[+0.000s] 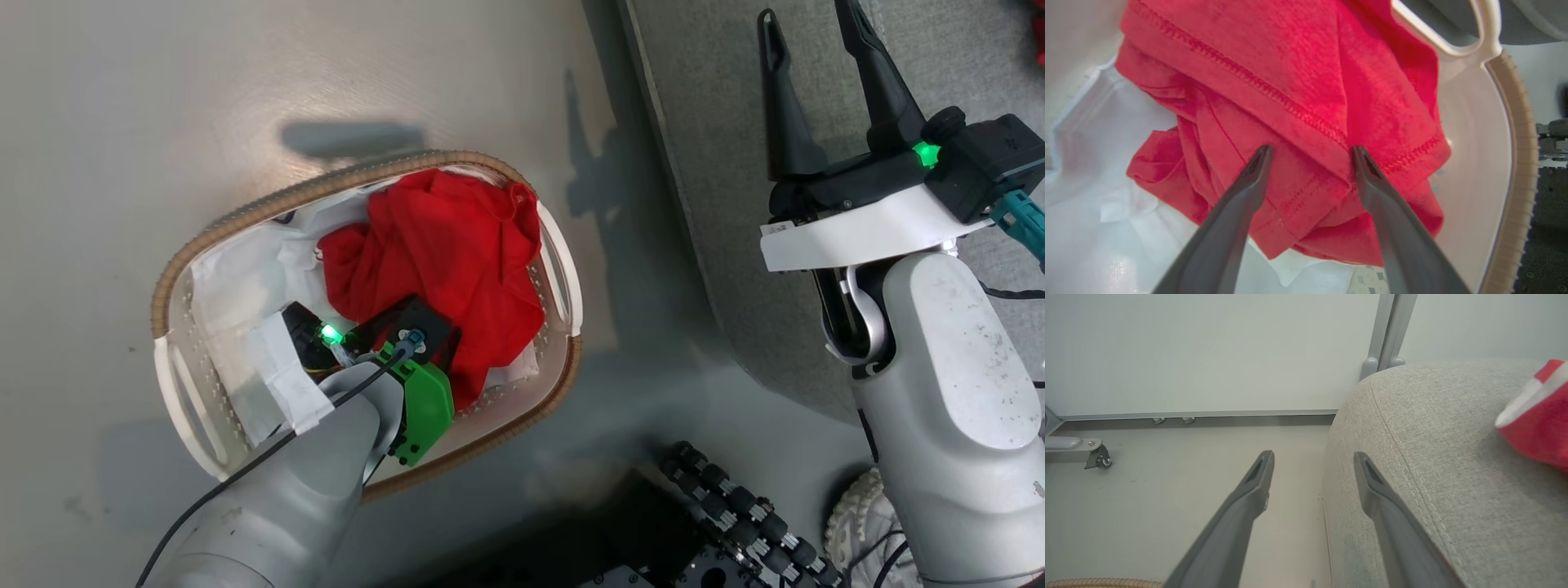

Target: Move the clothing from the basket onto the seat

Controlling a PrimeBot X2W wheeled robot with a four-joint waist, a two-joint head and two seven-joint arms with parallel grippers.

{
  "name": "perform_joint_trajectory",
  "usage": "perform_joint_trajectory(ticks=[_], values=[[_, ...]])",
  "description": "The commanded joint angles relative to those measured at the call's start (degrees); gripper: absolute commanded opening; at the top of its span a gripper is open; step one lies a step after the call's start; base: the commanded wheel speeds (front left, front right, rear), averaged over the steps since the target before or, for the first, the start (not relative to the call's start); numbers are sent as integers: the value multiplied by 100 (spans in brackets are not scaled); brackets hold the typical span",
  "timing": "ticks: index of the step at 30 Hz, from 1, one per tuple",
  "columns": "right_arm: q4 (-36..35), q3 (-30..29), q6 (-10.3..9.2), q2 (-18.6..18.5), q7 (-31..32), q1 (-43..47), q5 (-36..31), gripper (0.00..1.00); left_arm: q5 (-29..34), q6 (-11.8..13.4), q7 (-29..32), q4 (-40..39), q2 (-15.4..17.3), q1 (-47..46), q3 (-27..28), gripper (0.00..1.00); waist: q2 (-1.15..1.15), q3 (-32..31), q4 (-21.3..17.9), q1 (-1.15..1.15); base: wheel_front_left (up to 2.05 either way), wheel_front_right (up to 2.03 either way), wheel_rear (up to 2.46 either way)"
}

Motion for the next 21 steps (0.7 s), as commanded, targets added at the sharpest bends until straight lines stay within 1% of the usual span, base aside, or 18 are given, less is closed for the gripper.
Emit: perform_joint_trajectory(ticks=[1,4,8,13,17,20,21], values=[[-27,-3,-8,20,-28,-90,-19,100,20,-20,23,41,43,-137,-62,100,46,150,-103,0,0,0,0],[-35,-19,-8,35,-28,-107,-16,100,8,-11,55,95,42,-215,-200,100,46,225,-113,0,0,0,0],[-24,-51,-8,54,-28,-124,6,100,-47,99,121,87,41,-298,-363,100,46,324,-129,0,0,0,0],[-19,-84,-8,71,-28,-138,12,100,-121,383,250,138,43,-447,-489,100,46,436,-105,0,0,0,0],[7,-42,-8,63,-28,-134,-5,100,-297,406,400,164,43,-550,-515,100,46,490,-82,0,0,0,0],[31,-15,-8,13,-29,-168,-23,100,-400,364,440,139,42,-553,-574,99,46,492,-66,0,0,0,0],[35,-20,-8,1,-28,-182,-17,100,-430,351,442,127,42,-557,-592,18,46,487,-61,0,0,0,0]])
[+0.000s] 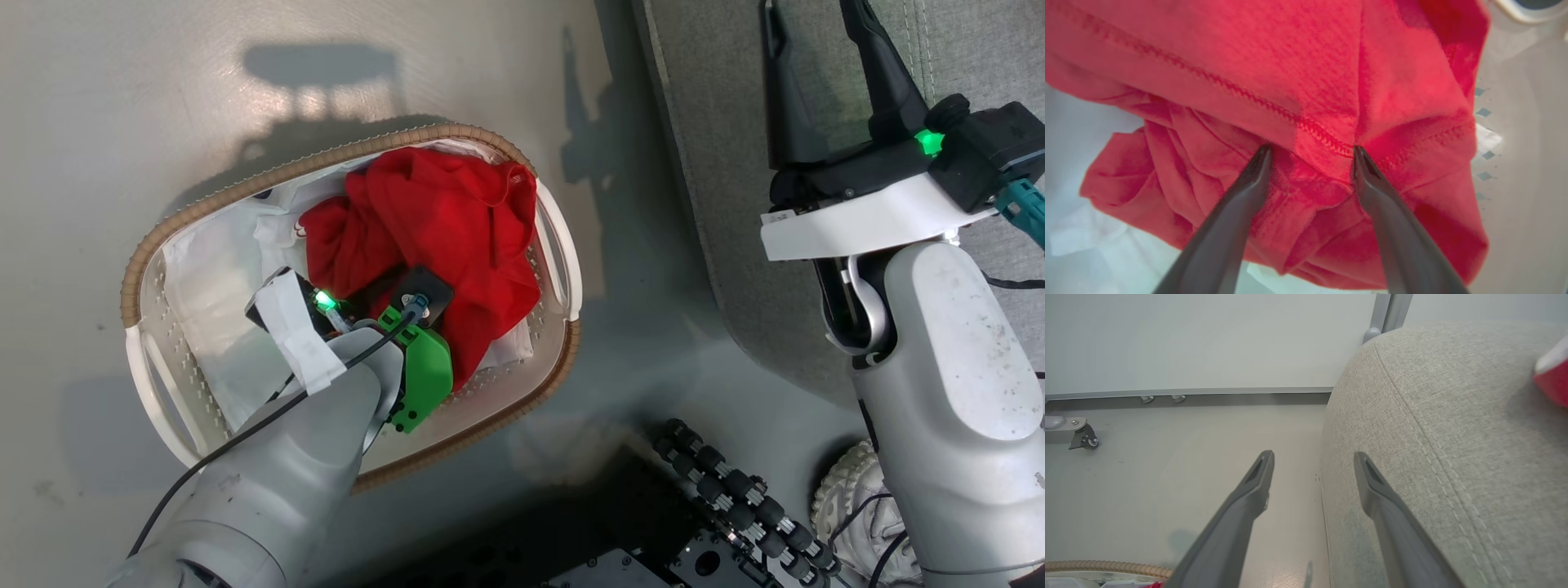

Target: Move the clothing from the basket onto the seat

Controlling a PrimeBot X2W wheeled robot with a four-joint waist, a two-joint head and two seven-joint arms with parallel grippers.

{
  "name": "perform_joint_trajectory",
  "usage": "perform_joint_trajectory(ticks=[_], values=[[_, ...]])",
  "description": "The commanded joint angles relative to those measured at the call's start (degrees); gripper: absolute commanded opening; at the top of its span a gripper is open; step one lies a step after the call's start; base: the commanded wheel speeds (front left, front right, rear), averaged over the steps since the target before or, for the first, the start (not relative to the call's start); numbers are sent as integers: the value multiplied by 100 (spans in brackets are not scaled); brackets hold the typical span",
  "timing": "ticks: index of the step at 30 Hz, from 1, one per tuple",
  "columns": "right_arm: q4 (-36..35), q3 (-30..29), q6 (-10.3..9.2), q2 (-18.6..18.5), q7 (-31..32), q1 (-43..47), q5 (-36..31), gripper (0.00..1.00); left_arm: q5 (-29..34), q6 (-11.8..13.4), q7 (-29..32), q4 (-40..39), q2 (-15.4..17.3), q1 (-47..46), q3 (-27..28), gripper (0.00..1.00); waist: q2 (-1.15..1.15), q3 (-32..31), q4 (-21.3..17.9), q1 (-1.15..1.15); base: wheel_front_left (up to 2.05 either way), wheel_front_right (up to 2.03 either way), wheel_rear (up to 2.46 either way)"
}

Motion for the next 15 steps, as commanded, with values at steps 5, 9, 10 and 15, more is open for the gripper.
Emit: perform_joint_trajectory(ticks=[5,9,10,15], values=[[52,-31,-8,-76,-27,-108,-33,100,-297,-104,31,-111,38,11,-102,0,46,-119,95,-1,0,0,0],[87,-17,-8,-90,-27,-79,-28,100,-508,-135,-115,-213,36,167,-140,0,46,-325,172,-1,0,0,0],[100,-18,-8,-100,-27,-65,-26,100,-559,-133,-165,-248,36,201,-155,0,46,-392,199,-1,0,0,0],[198,-36,-8,-157,-27,63,-8,100,-844,-152,-435,-468,36,393,-256,0,46,-863,374,-1,0,0,0]])
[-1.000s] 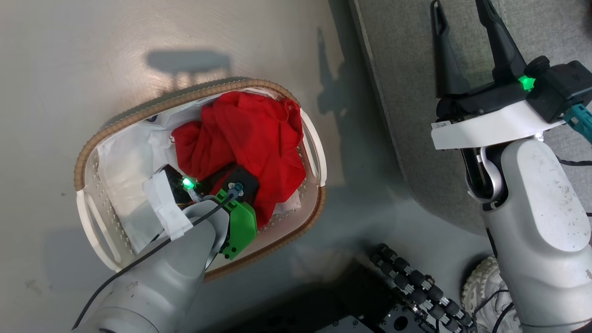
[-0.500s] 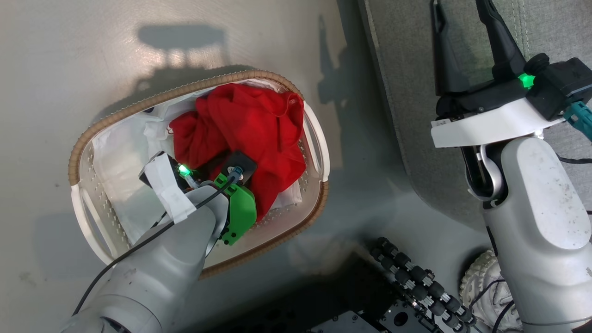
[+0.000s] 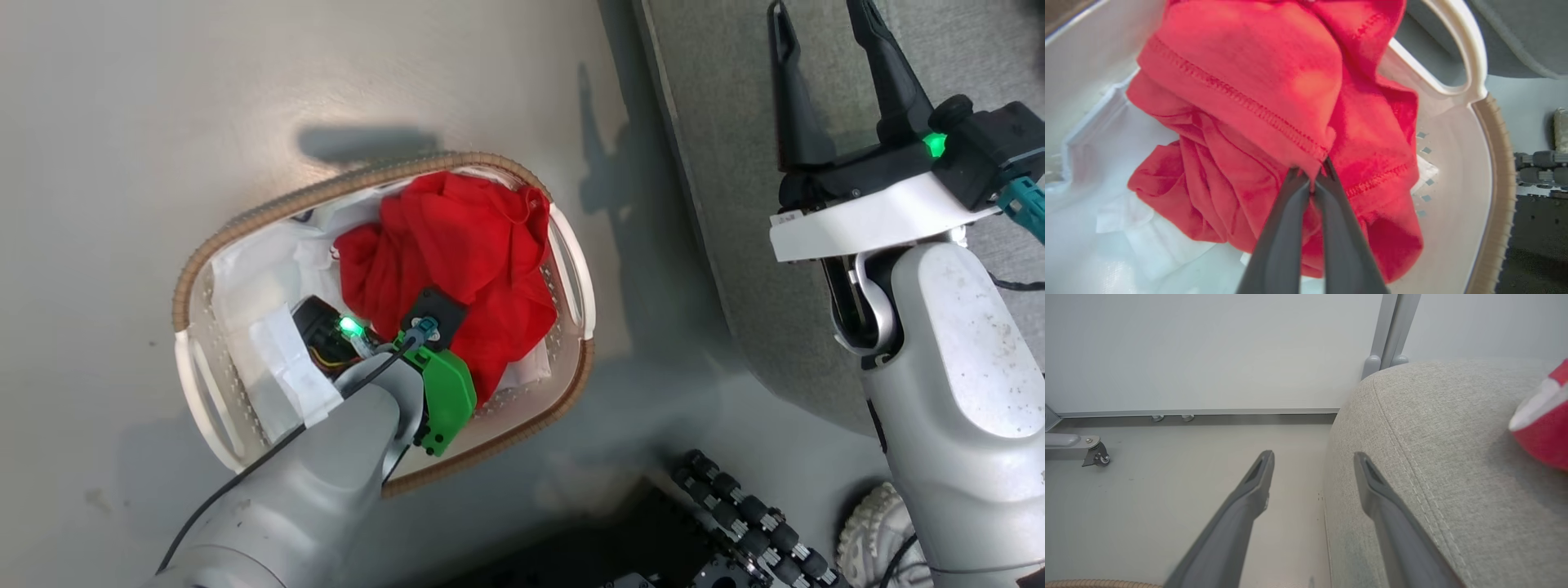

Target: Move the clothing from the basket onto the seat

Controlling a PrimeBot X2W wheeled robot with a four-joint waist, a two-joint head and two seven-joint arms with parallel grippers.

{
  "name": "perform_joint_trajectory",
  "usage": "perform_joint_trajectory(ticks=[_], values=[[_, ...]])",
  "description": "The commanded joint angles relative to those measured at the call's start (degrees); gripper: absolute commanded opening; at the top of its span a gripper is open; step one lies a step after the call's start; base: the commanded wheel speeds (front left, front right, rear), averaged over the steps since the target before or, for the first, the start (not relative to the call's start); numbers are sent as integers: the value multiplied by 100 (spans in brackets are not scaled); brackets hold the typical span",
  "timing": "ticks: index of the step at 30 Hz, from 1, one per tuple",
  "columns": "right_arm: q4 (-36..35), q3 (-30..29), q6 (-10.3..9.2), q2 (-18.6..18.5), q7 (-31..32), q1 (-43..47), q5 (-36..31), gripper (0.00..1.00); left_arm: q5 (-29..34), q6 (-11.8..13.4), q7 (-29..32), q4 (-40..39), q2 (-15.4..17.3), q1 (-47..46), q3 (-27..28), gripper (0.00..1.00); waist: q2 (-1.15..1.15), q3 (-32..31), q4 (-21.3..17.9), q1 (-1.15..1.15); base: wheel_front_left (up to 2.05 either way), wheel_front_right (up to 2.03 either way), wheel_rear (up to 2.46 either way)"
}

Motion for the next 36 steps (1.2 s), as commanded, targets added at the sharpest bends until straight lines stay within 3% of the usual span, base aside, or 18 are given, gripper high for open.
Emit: perform_joint_trajectory(ticks=[1,11,18,36], values=[[44,-8,-8,-49,-27,101,-8,100,-75,-18,-73,-64,30,100,-26,0,46,-406,200,-1,0,0,0],[360,48,-8,-170,-28,531,56,100,-556,89,-302,-778,13,470,62,0,46,-1497,719,-1,0,0,0],[584,19,-8,-196,-27,958,64,100,-166,255,-303,-1800,18,1019,539,0,46,-2417,1144,-1,0,0,0],[813,-255,-8,4,-27,2224,21,100,603,93,-304,-4092,24,2021,1987,0,46,-3996,1723,-1,0,0,0]])
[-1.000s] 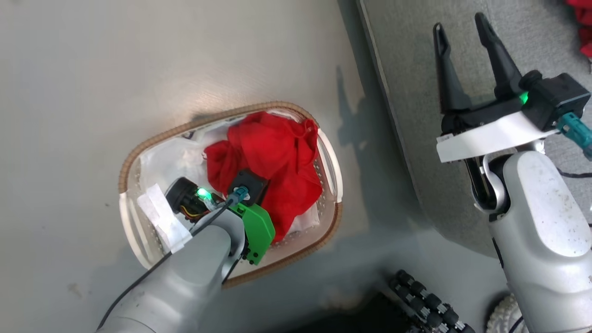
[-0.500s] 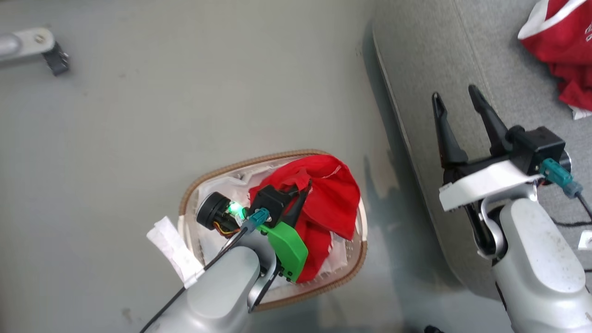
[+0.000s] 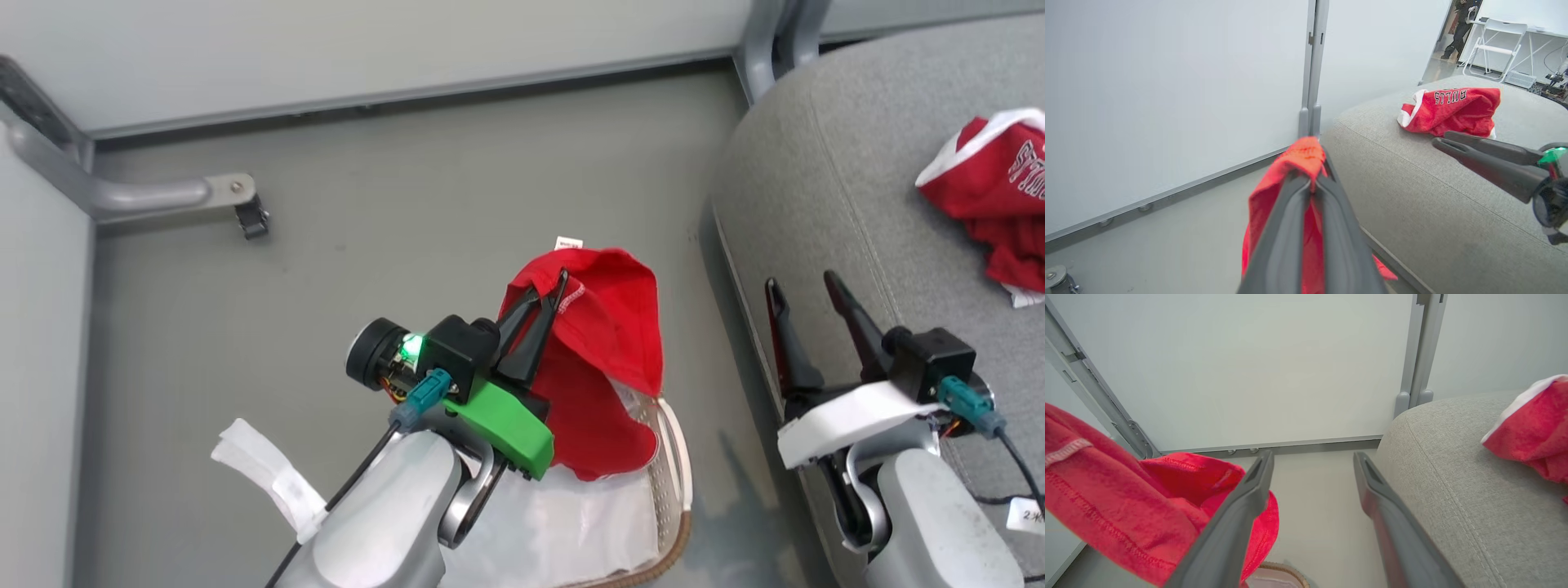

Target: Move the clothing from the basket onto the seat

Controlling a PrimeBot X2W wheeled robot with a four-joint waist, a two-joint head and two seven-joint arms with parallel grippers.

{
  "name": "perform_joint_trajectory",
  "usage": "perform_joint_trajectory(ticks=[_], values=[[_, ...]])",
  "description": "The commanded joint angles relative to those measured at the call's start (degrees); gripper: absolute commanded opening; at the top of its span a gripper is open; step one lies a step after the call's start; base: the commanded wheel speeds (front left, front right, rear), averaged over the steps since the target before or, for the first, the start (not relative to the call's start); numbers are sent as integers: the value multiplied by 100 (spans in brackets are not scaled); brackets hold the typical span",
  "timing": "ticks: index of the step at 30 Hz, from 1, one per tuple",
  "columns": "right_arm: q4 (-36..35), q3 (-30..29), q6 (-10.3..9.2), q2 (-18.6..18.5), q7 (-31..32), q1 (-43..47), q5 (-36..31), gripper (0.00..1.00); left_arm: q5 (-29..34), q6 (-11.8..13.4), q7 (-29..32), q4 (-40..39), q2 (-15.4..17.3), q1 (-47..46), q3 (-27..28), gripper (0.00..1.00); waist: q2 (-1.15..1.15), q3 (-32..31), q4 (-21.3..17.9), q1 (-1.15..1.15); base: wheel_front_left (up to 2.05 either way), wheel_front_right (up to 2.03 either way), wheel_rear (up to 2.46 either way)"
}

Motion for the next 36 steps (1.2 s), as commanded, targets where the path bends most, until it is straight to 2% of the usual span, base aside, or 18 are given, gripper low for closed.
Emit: perform_joint_trajectory(ticks=[1,9,20,26,33,36], values=[[30,-1,-8,10,-28,160,-40,100,52,-31,-20,-148,12,99,95,0,46,-518,312,0,0,0,0],[109,71,-8,140,-28,483,-49,100,174,-74,-20,-682,12,-129,420,0,46,-932,327,0,0,0,0],[180,326,-8,214,-28,778,-107,100,96,-34,-21,-871,13,-462,538,0,46,-1220,390,0,0,0,0],[173,1225,-8,-3,-28,691,-116,100,15,-13,-21,-1000,12,-541,423,0,46,-1236,502,0,0,0,0],[357,2298,-8,-251,-28,159,161,100,-84,46,-21,-1135,12,-601,267,0,46,-1211,681,0,0,0,0],[419,2655,-8,-246,-29,-120,246,100,-144,82,-21,-1182,14,-576,171,0,46,-1202,757,0,0,0,0]])
